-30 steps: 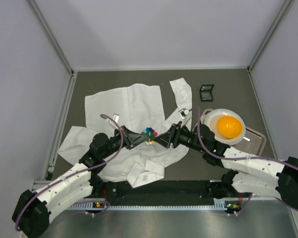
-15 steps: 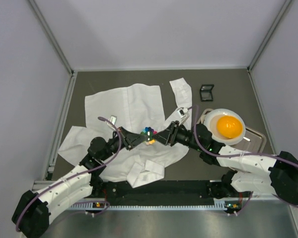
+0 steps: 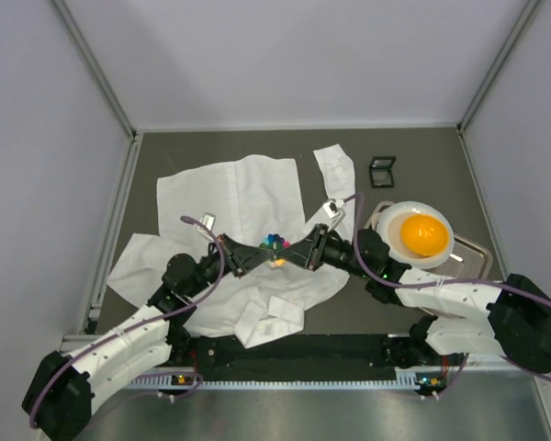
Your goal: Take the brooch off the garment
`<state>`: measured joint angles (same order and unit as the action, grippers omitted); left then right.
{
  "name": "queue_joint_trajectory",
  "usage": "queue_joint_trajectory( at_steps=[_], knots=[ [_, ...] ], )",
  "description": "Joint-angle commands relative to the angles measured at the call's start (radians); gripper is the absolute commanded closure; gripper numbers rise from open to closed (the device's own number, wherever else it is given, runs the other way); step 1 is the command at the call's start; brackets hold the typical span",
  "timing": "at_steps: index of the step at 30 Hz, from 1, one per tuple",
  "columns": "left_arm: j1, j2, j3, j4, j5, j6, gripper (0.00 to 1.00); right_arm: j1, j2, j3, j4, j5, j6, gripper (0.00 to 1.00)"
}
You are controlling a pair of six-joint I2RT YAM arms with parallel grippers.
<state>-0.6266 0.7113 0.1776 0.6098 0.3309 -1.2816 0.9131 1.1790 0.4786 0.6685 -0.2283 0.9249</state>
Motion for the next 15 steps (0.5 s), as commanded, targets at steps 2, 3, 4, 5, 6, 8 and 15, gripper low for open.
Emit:
queue_joint_trajectory(
  at_steps=[2,3,4,5,6,8,15],
  knots=[
    [-0.004,-0.003,-0.007,0.088,0.028,0.002,1.00,0.004,0.025,0.049,0.088,-0.031,0.012,0.89],
    [-0.002,-0.003,-0.009,0.093,0.031,0.002,1.00,0.006,0.027,0.049,0.086,-0.034,0.012,0.99],
    [-0.002,-0.001,-0.010,0.094,0.039,0.002,1.00,0.004,0.028,0.048,0.083,-0.036,0.012,1.00],
    [-0.002,-0.004,-0.010,0.094,0.043,0.004,1.00,0.001,0.027,0.046,0.085,-0.037,0.012,1.00],
    [-0.002,-0.007,-0.010,0.094,0.045,0.005,1.00,-0.003,0.028,0.038,0.091,-0.040,0.014,1.00],
    [-0.004,-0.012,-0.012,0.090,0.048,0.011,1.00,-0.008,0.025,0.029,0.108,-0.049,0.012,1.00],
    [-0.002,-0.033,0.008,0.015,0.054,0.053,0.90,-0.011,0.015,0.029,0.123,-0.080,0.015,1.00]
  ],
)
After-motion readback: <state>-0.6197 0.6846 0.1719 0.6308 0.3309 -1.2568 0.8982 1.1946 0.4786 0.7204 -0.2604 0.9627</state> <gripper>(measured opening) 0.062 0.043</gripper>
